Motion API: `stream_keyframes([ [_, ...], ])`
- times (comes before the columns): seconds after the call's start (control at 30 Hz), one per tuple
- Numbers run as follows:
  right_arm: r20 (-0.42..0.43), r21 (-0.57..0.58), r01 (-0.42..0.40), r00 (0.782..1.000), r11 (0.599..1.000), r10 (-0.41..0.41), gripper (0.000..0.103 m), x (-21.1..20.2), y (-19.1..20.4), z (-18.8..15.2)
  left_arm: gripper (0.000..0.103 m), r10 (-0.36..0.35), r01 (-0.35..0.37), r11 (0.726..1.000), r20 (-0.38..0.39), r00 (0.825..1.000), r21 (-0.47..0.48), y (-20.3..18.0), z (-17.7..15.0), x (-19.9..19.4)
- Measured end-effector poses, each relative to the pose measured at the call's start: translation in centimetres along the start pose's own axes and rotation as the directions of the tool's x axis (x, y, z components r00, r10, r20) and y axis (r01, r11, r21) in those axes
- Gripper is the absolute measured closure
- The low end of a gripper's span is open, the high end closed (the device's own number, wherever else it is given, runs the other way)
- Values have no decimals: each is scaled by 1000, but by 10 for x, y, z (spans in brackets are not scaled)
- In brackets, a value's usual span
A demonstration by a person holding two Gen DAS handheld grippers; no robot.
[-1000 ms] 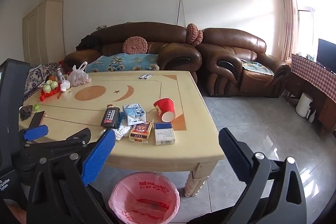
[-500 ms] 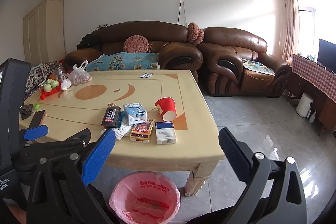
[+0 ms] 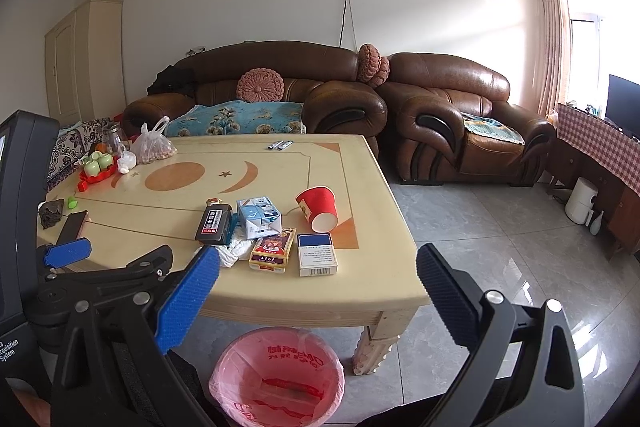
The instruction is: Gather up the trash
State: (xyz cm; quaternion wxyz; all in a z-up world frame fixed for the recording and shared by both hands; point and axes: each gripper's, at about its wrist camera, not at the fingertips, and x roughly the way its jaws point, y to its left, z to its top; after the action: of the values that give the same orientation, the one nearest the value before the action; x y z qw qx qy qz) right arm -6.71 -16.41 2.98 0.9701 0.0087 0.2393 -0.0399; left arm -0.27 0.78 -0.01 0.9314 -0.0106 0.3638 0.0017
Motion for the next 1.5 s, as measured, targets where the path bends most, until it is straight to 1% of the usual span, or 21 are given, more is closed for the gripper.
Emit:
stream_keyframes([
  [1.1, -4, 2, -7, 1000, 1000, 7, 6, 0, 1, 0, 5, 6, -6, 1000, -7, 1000, -1, 3, -2, -2],
  [1.23, -14, 5, -19, 1000, 1000, 19, 6, 1, 2, 0, 5, 7, -7, 1000, -15, 1000, 3, 4, -4, -2],
  [1.33, -32, 2, -55, 998, 998, 55, 6, 7, 0, 1, 5, 0, 1, 1000, -42, 999, 21, 5, -1, 4],
  [1.43, -19, -9, -45, 999, 999, 45, 6, 8, -3, 2, 5, 12, -11, 1000, -63, 998, 15, 12, 3, 10],
  [1.5, -12, -26, -41, 999, 999, 41, 6, 11, -5, 3, 5, 1, 0, 1000, -80, 997, 5, 20, 6, 14],
])
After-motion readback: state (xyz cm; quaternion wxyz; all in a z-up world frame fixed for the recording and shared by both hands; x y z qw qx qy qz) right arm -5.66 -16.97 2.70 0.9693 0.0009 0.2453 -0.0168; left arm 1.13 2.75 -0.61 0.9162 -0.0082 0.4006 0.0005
